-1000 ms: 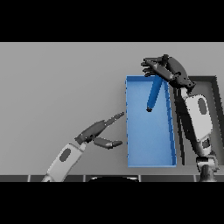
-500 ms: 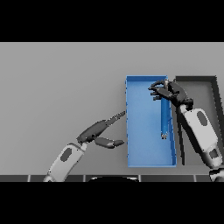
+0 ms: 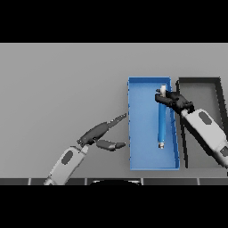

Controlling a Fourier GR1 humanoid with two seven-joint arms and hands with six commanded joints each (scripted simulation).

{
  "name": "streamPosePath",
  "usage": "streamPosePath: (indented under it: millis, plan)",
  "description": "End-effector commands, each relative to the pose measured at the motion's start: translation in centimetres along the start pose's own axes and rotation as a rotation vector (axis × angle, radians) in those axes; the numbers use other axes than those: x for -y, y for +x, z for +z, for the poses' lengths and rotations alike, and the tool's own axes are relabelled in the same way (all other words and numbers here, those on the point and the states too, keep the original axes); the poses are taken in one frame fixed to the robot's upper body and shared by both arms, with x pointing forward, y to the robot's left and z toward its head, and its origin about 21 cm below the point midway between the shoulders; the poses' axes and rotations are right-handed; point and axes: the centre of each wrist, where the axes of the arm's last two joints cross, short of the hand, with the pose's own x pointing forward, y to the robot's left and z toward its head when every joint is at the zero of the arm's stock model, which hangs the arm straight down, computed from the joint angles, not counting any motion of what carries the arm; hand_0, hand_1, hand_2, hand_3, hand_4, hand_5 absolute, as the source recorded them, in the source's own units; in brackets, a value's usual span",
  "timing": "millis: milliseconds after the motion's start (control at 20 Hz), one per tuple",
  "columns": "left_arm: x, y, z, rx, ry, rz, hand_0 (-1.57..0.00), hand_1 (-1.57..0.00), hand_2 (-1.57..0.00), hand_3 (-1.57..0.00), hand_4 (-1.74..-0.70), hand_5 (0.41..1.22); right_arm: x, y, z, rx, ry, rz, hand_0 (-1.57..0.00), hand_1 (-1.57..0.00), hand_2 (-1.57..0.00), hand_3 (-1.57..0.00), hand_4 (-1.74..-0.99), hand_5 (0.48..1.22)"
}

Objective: Pick up the blue pipe and place it into the blue bin.

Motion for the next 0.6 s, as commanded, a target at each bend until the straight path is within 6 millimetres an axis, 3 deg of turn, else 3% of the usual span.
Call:
streamPosePath:
  millis: [0,200,300,550]
  plan:
    - [0.29,0.08,-0.20,-0.002,-0.003,0.003,0.00,0.00,0.00,0.00,-0.88,0.490,-0.04,-0.23,-0.07,-0.007,0.003,0.025,-0.17,-0.16,-0.16,-0.10,-1.160,0.945]
    - [0.13,0.06,0.01,-0.002,-0.001,0.006,0.00,0.00,0.00,0.00,-0.88,0.480,-0.48,-0.34,-0.51,-0.013,-0.015,0.125,-0.07,-0.07,-0.06,-0.04,-1.131,0.829]
    - [0.08,0.05,-0.23,-0.009,0.001,-0.004,0.00,0.00,0.00,0.00,-0.88,0.476,-0.20,-0.14,-0.51,-0.010,-0.019,0.122,-0.38,-0.18,-0.08,-0.03,-1.144,0.792]
    - [0.56,-0.20,0.11,-0.007,-0.001,-0.005,0.00,0.00,0.00,0.00,-0.88,0.476,-0.46,-0.25,-0.73,0.004,0.018,0.091,-0.12,-0.06,-0.03,-0.01,-1.154,0.809]
